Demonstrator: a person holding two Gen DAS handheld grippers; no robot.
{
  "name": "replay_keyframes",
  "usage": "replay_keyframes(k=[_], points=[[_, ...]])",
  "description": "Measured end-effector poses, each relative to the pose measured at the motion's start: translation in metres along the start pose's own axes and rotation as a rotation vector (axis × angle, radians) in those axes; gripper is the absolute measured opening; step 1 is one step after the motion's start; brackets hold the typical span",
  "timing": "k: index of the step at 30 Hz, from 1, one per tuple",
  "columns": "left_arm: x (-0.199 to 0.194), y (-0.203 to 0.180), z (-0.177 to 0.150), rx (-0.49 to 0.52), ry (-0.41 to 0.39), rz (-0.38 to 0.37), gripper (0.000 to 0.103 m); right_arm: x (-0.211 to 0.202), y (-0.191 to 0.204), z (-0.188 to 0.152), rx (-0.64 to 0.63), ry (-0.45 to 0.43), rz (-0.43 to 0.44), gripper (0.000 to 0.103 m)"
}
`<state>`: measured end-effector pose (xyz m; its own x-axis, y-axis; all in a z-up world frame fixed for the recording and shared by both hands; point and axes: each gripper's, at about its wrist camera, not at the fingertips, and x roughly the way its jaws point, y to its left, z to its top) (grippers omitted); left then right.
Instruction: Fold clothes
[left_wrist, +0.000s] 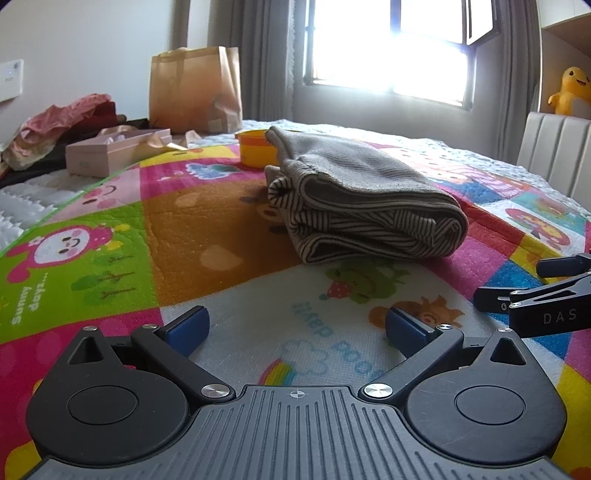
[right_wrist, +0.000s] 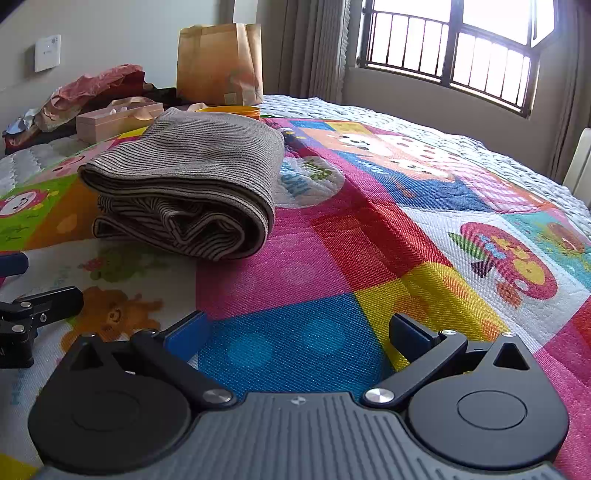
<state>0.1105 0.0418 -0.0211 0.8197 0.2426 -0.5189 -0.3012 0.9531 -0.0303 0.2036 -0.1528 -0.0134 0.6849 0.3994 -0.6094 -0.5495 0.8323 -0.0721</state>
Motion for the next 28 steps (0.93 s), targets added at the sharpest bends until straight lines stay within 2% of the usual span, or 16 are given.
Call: replay_keyframes(k=[28], points=[[0.0024, -0.0024, 0.0023, 0.008, 0.016, 0.009, 0.103, 0.0026, -0.0040, 0.0013, 0.020, 0.007, 0.019, 0.103]])
